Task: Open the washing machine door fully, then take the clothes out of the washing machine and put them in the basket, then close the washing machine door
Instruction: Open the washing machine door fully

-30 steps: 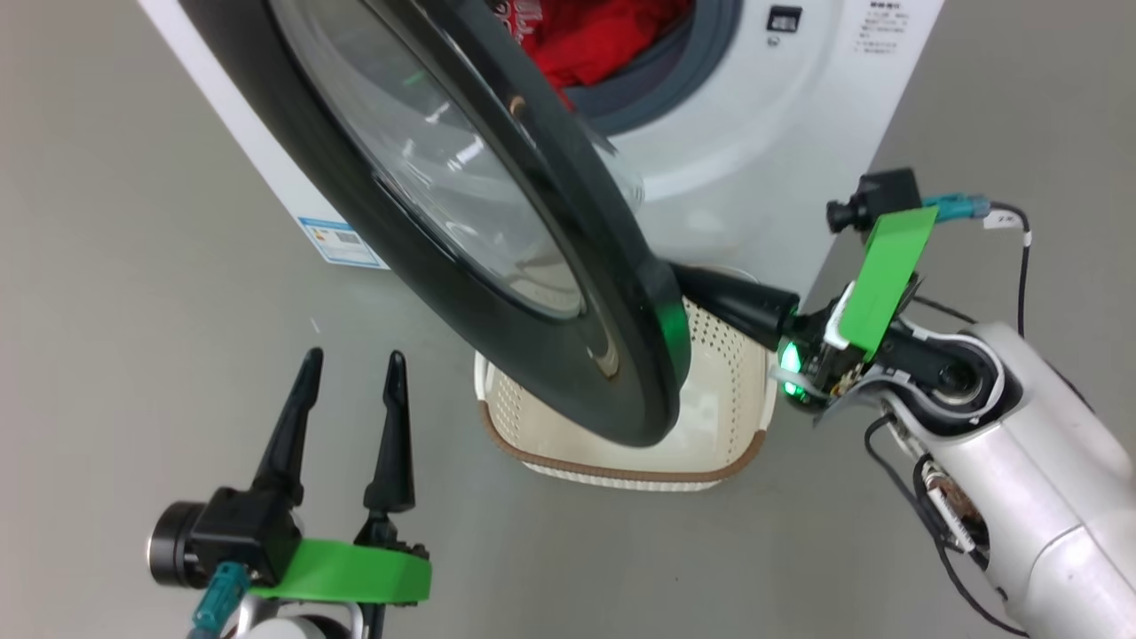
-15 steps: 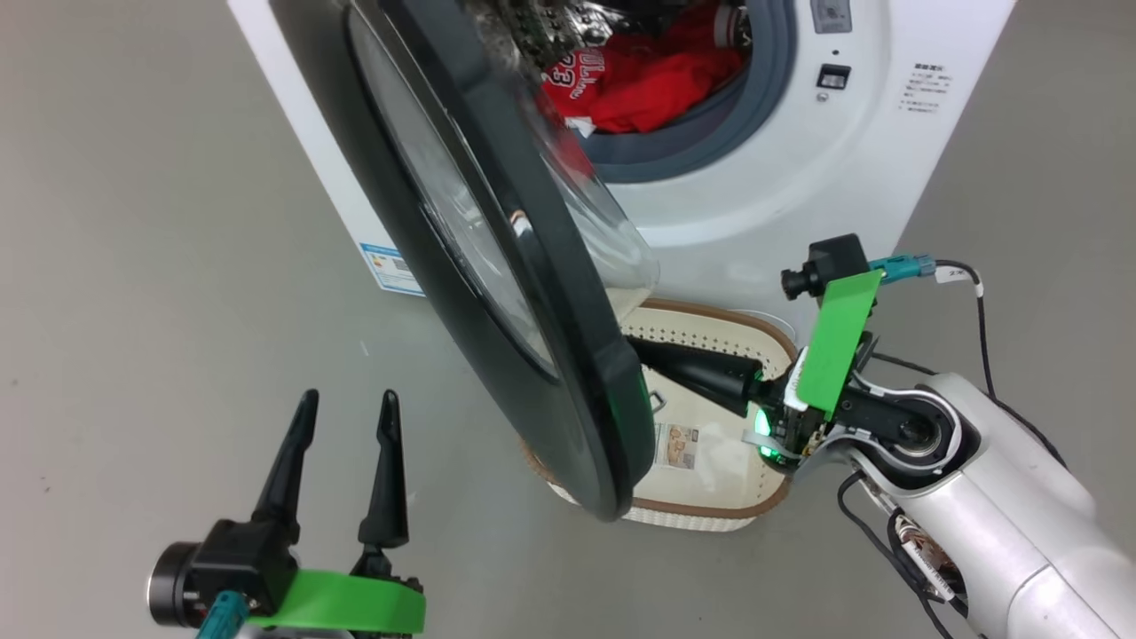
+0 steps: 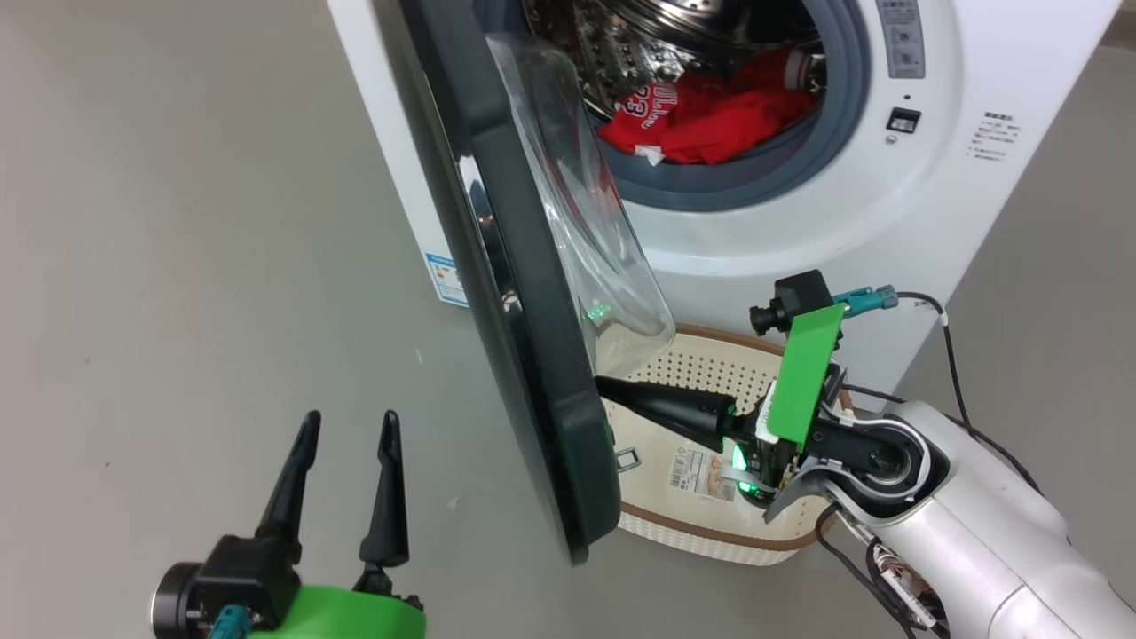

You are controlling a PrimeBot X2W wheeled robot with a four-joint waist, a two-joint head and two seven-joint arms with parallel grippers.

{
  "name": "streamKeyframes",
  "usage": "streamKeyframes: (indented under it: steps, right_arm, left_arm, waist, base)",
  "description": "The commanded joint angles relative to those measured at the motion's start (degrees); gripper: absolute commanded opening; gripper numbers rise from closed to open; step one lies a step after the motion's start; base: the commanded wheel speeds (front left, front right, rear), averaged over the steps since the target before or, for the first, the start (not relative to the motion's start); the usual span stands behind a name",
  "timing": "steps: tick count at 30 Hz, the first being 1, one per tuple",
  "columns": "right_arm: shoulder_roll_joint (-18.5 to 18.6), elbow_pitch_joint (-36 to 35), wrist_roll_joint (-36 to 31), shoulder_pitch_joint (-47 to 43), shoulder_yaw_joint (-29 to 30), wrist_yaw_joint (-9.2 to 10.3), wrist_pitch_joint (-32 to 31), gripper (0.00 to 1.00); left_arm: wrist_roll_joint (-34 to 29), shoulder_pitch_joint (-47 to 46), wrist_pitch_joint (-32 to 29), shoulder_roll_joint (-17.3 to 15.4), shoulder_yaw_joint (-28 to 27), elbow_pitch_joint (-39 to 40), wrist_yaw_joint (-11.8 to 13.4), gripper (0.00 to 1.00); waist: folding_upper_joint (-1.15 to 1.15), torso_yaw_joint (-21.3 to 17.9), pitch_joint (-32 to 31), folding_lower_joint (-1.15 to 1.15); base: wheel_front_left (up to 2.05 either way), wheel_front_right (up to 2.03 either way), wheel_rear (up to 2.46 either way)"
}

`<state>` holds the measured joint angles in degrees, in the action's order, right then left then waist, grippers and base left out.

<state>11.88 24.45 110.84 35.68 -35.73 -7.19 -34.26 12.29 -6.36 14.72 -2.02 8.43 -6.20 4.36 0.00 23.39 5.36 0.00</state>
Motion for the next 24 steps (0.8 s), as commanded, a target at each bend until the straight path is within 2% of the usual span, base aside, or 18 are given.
streamKeyframes:
  steps: [1, 24]
  right_arm:
    - [-1.37, -1.47, 0.66, -0.52, -0.57, -0.3, 0.23, 0.0]
    - [-1.98, -1.8, 2.93, -0.49, -5.4, -0.3, 1.69, 0.0]
  left_arm:
    - [0.45, -0.23, 0.28, -0.86, -1.85, 1.04, 0.2, 1.0]
    - [0.9, 0.3, 0.28, -1.04, -1.27, -0.51, -0.59, 1.0]
  waist:
    - [0.0, 0.91, -0.61, 0.0]
    - [0.0, 4.99, -2.53, 0.0]
  base:
    - [0.0, 0.0, 0.0]
    - [0.0, 0.0, 0.0]
